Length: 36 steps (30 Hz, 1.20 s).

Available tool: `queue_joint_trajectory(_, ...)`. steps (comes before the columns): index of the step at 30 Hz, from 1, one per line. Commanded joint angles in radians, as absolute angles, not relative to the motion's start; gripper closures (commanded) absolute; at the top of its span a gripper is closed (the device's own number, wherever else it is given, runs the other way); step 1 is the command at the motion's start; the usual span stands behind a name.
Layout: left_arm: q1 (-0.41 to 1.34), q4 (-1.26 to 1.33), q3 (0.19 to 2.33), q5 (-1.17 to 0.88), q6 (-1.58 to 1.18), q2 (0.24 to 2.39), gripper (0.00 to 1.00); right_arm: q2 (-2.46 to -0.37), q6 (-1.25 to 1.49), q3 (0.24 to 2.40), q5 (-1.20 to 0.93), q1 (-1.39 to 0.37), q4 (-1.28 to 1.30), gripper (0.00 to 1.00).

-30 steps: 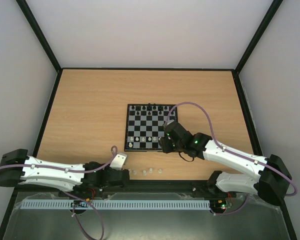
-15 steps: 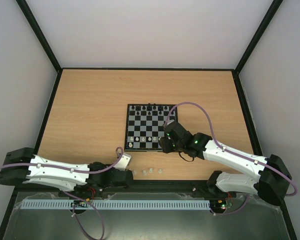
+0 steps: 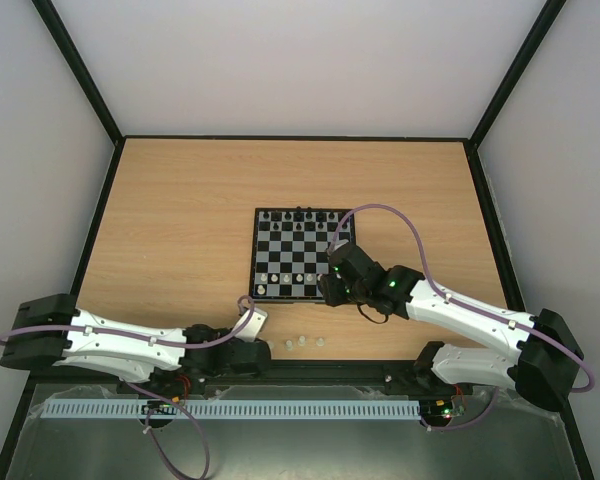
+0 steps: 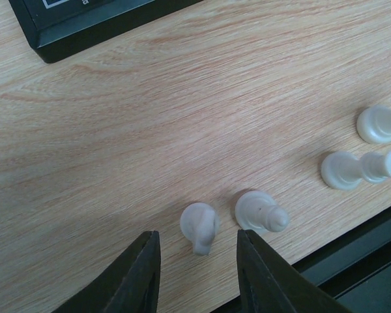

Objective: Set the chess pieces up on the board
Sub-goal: Pick up the chess piece at the center of the board.

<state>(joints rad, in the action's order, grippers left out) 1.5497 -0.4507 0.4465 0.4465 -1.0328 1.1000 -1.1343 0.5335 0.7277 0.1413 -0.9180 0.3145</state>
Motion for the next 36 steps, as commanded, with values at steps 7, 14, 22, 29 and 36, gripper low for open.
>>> queue_joint_trajectory(7,1.536,-0.425,0.459,0.456,-1.005,1.129,0.69,-1.131,0.516,0.713,0.14,-0.915,0.323,0.51)
queue_joint_trajectory(14,1.51,-0.408,0.457,0.443,-0.991,1.131,0.76,-1.128,0.515,0.712,0.136,-0.914,0.321,0.52)
queue_joint_trajectory(22,1.493,-0.379,0.463,0.421,-0.97,1.167,0.8,-1.127,0.514,0.709,0.134,-0.914,0.319,0.52)
queue_joint_trajectory(29,1.472,-0.4,0.473,0.423,-0.979,1.174,0.87,-1.126,0.514,0.707,0.133,-0.914,0.316,0.51)
queue_joint_trajectory(36,1.355,-0.472,0.553,0.44,-0.914,1.172,0.89,-1.122,0.512,0.706,0.132,-0.915,0.314,0.52)
